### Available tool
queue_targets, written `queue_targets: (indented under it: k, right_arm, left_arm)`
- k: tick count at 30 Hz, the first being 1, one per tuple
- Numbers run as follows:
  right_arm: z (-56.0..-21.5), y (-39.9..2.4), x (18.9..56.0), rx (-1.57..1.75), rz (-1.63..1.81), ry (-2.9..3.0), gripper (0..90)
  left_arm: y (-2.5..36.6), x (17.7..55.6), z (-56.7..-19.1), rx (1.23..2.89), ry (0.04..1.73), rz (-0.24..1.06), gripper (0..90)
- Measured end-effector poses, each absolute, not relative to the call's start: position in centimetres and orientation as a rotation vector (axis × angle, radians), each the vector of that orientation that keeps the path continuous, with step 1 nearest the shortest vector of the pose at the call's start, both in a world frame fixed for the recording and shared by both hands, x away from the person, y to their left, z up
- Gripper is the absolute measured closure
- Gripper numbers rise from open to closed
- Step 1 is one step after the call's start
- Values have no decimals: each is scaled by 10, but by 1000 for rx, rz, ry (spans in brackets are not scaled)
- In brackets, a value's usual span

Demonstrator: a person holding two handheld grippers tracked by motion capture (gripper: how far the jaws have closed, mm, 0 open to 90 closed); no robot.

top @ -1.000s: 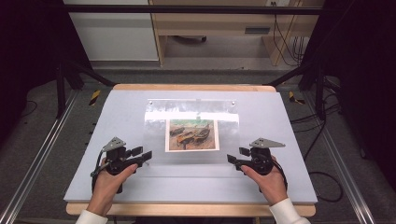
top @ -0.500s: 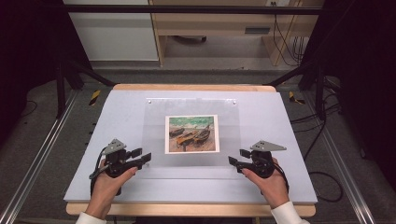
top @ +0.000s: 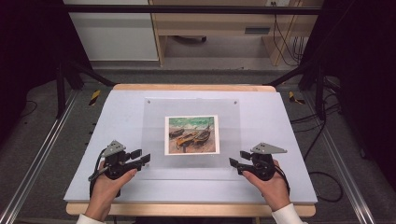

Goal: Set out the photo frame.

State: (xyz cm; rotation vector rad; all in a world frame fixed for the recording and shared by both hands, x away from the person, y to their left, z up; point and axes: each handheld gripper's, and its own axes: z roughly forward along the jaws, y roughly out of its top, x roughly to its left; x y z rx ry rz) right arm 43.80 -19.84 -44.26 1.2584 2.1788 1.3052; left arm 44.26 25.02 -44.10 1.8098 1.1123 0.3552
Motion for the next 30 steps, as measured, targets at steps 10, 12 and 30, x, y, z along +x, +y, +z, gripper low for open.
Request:
queue_targets:
  k: [10,12,30]
  right_arm:
    - [-444,-199,432,1253,1298,2175,464]
    - [-444,-199,430,1252,1297,2172,467]
    - [-445,-200,421,1241,1281,2164,528]
  left_arm:
    - [251,439,-441,1808,1115,362,536]
    - [250,438,-440,1817,1112,369,539]
    - [248,428,-439,1829,1122,411,572]
